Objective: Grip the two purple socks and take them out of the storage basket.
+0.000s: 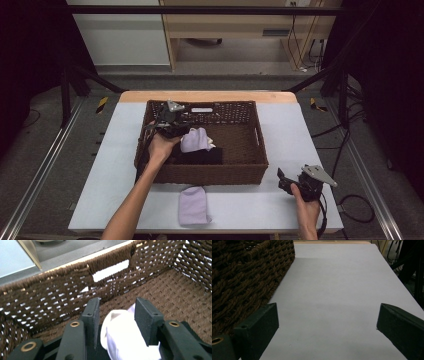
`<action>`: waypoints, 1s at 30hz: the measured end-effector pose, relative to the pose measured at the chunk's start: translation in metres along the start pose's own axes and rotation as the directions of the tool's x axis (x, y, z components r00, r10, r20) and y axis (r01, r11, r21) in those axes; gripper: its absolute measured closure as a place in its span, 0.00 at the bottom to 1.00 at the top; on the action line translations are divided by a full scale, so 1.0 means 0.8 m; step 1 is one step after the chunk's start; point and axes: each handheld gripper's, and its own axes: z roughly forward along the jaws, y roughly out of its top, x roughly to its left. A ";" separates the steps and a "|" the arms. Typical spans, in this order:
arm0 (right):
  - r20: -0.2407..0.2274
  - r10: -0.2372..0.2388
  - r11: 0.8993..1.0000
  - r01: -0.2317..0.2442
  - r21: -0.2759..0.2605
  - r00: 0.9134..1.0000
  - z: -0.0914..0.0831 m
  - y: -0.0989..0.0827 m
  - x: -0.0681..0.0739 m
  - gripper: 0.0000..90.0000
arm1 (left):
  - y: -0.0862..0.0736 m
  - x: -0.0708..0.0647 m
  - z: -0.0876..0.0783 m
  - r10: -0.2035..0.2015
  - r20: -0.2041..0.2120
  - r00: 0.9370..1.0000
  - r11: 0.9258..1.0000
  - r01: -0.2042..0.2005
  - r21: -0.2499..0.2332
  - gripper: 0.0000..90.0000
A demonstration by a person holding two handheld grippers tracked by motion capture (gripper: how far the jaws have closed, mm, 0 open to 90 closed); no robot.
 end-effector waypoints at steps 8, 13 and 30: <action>0.001 0.002 1.000 -0.002 -0.001 1.000 0.000 0.000 0.000 0.05 | -0.003 -0.002 0.023 -0.003 0.017 1.000 0.995 0.001 0.103 0.61; 0.000 0.003 1.000 -0.003 0.002 1.000 -0.001 0.000 0.000 0.05 | -0.003 -0.004 0.026 -0.015 0.038 0.999 0.993 0.011 0.117 0.59; -0.002 0.005 1.000 -0.005 0.000 1.000 -0.001 0.000 0.000 0.05 | 0.010 -0.050 0.059 0.057 0.042 0.997 0.967 -0.066 0.245 0.48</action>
